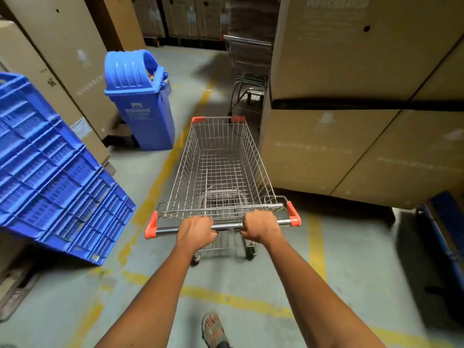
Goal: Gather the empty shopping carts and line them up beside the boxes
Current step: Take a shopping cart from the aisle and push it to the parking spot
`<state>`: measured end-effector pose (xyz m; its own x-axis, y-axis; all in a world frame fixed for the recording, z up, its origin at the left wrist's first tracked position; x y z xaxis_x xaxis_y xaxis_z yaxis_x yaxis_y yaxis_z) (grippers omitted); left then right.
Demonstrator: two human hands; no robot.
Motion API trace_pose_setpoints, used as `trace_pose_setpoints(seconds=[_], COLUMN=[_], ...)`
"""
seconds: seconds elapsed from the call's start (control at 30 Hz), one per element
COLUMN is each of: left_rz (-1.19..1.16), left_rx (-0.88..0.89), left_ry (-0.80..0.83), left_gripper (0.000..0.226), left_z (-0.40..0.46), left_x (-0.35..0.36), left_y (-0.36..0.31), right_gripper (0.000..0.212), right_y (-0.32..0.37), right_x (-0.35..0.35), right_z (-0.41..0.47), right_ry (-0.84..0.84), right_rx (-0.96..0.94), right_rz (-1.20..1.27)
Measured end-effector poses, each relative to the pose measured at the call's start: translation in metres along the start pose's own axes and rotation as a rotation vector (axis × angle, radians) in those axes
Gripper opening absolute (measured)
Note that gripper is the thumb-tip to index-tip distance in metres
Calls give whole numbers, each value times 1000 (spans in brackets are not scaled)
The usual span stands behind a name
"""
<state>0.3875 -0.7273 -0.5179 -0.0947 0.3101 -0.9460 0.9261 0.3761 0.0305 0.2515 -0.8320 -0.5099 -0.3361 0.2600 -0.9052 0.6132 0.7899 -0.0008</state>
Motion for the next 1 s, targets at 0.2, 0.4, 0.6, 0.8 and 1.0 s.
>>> trace_pose_setpoints(seconds=[0.2, 0.4, 0.6, 0.8, 1.0], left_rz=[33, 63, 104, 137, 207], left_rx=[-11, 21, 111, 292, 481], left_ry=[-32, -28, -8, -5, -20], left_gripper=[25, 22, 8, 15, 22], left_z=[-68, -129, -157, -170, -195], left_x=[29, 40, 53, 59, 70], left_y=[-22, -43, -38, -33, -28], right_gripper=[26, 27, 21, 30, 31], right_y=[19, 34, 60, 84, 128], right_x=[30, 58, 80, 95, 113], right_z=[-77, -138, -174, -205, -251], right_ry=[-41, -23, -18, -39, -48], right_rx=[-12, 17, 134, 341, 525], right_rz=[19, 50, 95, 194, 230])
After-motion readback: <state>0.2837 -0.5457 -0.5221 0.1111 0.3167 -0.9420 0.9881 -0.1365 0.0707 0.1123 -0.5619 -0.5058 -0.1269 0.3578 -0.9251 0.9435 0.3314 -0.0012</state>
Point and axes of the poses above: each hand's wrist, its own z-axis towards the middle knuckle, its own x-axis out of the palm, y = z × x, the point moved 9 cm from there along z, towards the middle knuckle, and after that the axes turned 6 degrees about y, right-handed, at the moved point
